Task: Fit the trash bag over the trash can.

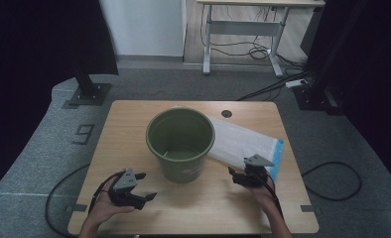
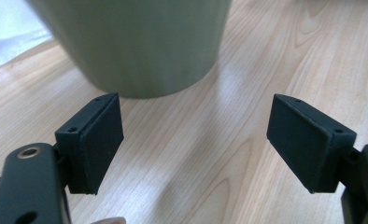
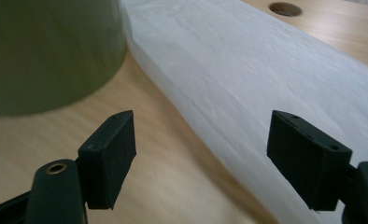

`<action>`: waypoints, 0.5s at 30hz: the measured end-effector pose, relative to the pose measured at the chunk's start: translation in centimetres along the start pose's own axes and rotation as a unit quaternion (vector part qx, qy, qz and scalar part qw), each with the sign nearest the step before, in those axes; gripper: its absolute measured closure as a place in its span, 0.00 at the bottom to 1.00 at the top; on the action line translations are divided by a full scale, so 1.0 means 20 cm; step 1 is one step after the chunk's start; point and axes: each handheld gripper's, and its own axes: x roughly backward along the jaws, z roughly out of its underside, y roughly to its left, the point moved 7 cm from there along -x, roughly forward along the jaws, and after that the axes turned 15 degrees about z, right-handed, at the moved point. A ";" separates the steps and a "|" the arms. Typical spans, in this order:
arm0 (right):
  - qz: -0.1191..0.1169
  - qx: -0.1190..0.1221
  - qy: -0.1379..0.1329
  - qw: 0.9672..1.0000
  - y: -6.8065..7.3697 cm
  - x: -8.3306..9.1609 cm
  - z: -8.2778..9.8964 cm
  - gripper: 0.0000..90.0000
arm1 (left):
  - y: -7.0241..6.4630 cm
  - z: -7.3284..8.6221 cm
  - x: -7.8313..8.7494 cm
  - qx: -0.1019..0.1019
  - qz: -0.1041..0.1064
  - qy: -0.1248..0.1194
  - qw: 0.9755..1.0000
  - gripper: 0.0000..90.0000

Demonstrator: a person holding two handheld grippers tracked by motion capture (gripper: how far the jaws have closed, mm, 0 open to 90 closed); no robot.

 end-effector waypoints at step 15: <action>0.002 0.036 0.064 0.997 0.22 -0.40 -0.09 0.57 | 0.05 0.08 0.05 0.032 -0.002 -0.020 0.999 0.22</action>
